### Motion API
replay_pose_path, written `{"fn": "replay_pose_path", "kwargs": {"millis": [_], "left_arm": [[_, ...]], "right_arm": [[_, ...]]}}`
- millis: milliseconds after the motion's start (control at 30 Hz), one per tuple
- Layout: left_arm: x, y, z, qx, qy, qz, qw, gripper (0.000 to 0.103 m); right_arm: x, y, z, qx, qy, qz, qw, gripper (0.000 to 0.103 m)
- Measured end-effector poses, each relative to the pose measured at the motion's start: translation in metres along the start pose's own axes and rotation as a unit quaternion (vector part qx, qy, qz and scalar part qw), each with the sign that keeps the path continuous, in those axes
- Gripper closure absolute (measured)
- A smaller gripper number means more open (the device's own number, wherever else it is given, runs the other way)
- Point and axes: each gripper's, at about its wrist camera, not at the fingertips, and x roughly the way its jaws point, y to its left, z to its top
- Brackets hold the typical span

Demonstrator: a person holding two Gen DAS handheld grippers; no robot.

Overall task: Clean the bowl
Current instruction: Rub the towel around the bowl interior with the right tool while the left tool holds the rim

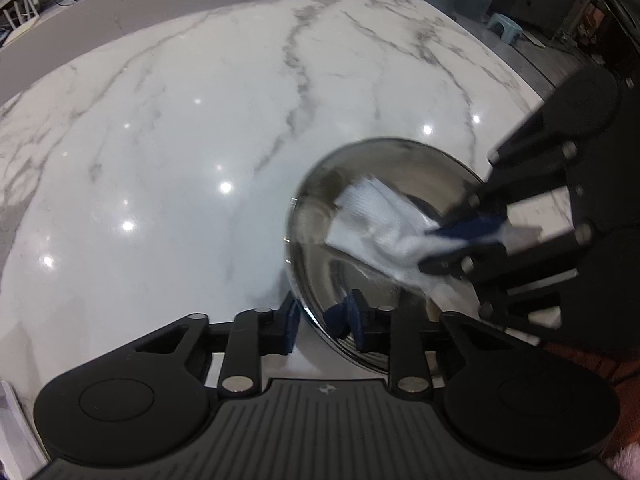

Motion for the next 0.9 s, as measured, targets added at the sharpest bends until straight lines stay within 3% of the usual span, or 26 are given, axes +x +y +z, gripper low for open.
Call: {"fn": "replay_pose_path", "kwargs": {"millis": [167, 233, 333, 600, 767, 900], "left_arm": [[0.0, -0.002, 0.004, -0.001, -0.013, 0.022, 0.9997, 0.088], [0.0, -0.002, 0.004, -0.001, -0.013, 0.023, 0.9996, 0.088], [0.0, -0.002, 0.003, 0.001, -0.015, 0.023, 0.9996, 0.088], [0.0, -0.003, 0.003, 0.006, -0.014, 0.024, 0.9996, 0.087], [0.002, -0.008, 0.0, 0.014, 0.012, 0.013, 0.9998, 0.077], [0.0, -0.005, -0.004, 0.014, 0.02, -0.004, 0.9997, 0.077]], "right_arm": [[-0.003, 0.001, 0.0, 0.037, -0.014, 0.083, 0.996, 0.094], [-0.003, 0.003, 0.001, 0.037, -0.015, 0.098, 0.994, 0.094], [-0.005, 0.005, 0.003, 0.03, -0.011, 0.096, 0.995, 0.094], [-0.01, 0.011, 0.004, -0.018, 0.003, -0.005, 1.0, 0.094], [-0.013, 0.013, 0.003, -0.019, 0.001, -0.009, 1.0, 0.094], [-0.017, 0.01, 0.001, -0.008, -0.002, -0.001, 1.0, 0.094]]}}
